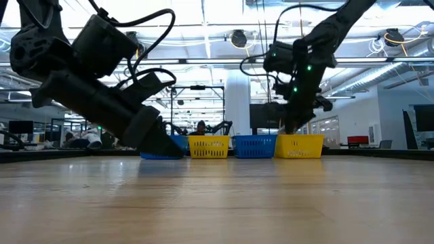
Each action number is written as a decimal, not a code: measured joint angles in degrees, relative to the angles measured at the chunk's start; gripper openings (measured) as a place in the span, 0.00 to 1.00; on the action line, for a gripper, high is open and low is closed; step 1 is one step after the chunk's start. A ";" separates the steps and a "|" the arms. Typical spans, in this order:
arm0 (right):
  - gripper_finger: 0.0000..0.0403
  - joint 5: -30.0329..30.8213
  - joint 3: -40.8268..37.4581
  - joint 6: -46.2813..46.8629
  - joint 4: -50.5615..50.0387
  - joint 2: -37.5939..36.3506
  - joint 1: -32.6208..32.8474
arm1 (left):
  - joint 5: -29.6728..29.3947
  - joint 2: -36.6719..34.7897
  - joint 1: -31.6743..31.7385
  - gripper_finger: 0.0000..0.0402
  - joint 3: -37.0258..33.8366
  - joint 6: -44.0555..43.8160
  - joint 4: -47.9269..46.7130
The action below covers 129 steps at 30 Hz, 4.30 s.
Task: Pick & Place Travel size toiletries
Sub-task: Put the white toothpaste into the right yellow bin, then return to Home Position
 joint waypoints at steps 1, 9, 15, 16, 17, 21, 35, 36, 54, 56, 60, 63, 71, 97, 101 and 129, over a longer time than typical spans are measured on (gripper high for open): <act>0.11 0.05 -0.05 0.62 0.36 0.72 -0.33 | 0.04 0.00 -0.04 0.57 0.00 0.00 -0.19; 0.11 -0.18 -1.30 2.16 1.85 2.82 -1.49 | 0.08 0.00 -0.04 0.57 0.00 -0.26 -0.37; 0.15 -0.22 -2.81 4.38 1.65 2.83 -1.51 | 0.08 0.00 -0.04 0.57 0.00 -0.28 -0.39; 0.16 -0.21 -2.97 4.38 1.65 2.83 -1.51 | 0.08 0.00 -0.04 0.57 0.00 -0.31 -0.39; 0.16 -0.21 -3.13 4.40 1.69 2.83 -1.51 | 0.08 0.00 -0.04 0.57 0.00 -0.28 -0.39; 0.19 -0.19 -3.31 4.40 1.73 2.83 -1.48 | 0.08 0.00 -0.04 0.57 0.00 -0.31 -0.39; 0.40 -0.02 -3.33 -4.30 3.09 -4.91 0.66 | 0.13 0.00 -0.23 0.57 0.00 -0.39 -0.39; 0.41 -0.09 -3.33 -5.61 2.77 -6.65 1.67 | 0.15 0.00 -0.26 0.57 0.00 -0.37 -0.38; 0.38 -28.72 -28.80 -18.03 21.34 -48.24 29.76 | 0.16 0.00 -1.29 0.57 0.00 -1.70 -1.84; 0.38 -28.69 -32.85 -18.01 25.83 -53.59 30.89 | 0.05 0.00 -1.28 0.57 0.00 -1.68 -1.71; 0.38 -28.35 -42.31 -18.90 36.49 -61.92 32.13 | -0.67 0.00 -0.96 0.57 0.00 -1.68 -1.26; 0.38 -28.28 -49.21 -16.92 45.35 -65.10 31.92 | -0.91 0.00 -0.58 0.57 0.00 -1.55 -0.82; 0.38 -28.82 -52.16 -23.46 46.99 -70.61 30.89 | -0.92 0.00 -0.48 0.57 0.04 -1.31 0.00; 0.38 -34.45 -52.38 -34.68 28.11 -70.42 30.84 | -9.98 -40.61 -2.17 0.57 0.00 6.23 -31.15; 0.38 -34.45 -52.39 -34.68 28.22 -70.43 30.84 | -9.09 -49.45 -0.63 0.54 -2.28 6.08 -37.11; 0.38 -34.47 -52.42 -34.68 28.21 -70.41 30.84 | 29.81 -98.53 14.67 0.05 -27.69 14.19 -39.87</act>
